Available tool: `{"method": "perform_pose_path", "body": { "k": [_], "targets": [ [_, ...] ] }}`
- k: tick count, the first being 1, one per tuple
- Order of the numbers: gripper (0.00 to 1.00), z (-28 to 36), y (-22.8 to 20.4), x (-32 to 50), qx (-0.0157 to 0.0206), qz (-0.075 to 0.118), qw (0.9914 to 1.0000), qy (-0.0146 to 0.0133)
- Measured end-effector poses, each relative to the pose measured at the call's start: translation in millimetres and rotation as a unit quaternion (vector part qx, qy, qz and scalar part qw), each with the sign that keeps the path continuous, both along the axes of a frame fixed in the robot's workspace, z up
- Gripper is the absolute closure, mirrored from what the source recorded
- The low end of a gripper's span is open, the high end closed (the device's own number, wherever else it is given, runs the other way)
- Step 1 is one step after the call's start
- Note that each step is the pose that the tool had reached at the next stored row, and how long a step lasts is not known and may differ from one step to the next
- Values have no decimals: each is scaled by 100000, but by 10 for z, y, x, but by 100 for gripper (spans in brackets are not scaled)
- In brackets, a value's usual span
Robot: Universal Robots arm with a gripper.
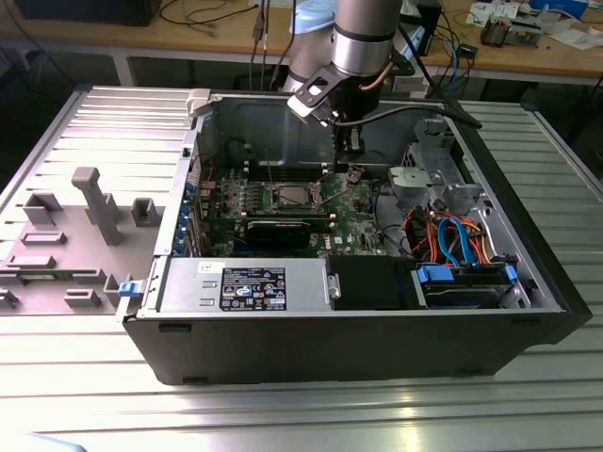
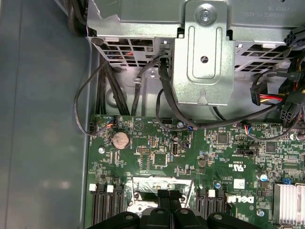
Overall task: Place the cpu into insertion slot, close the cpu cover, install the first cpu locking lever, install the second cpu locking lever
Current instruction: 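Close the cpu cover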
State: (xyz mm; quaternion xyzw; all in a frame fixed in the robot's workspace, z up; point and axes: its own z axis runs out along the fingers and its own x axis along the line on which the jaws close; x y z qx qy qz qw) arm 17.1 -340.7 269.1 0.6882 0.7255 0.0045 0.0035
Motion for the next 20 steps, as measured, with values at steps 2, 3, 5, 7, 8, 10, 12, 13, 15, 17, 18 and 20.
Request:
{"method": "perform_pose_path", "body": {
  "k": [2, 3, 5, 7, 8, 10, 12, 13, 15, 17, 18, 20],
  "targets": [
    [89, 0, 0, 3, -5, 0, 100000, 0],
    [89, 0, 2, 4, 0, 1, 100000, -3],
    [89, -1, 5, 4, -1, 1, 100000, -1],
    [89, -1, 5, 5, -3, 4, 100000, -1],
    [89, -1, 5, 5, -4, 2, 100000, -2],
    [89, -1, 5, 5, -1, -1, 100000, 0],
    [89, -1, 5, 5, -1, 1, 100000, -2],
    [89, -1, 5, 5, -4, 0, 100000, -1],
    [89, -1, 6, 5, 0, -1, 100000, -2],
    [89, -6, 7, 51, -2, -1, 100000, -1],
    [89, -11, 8, 67, 6, 3, 100000, -5],
    [89, -26, 11, 96, 0, 6, 100000, -1]
  ]
}}
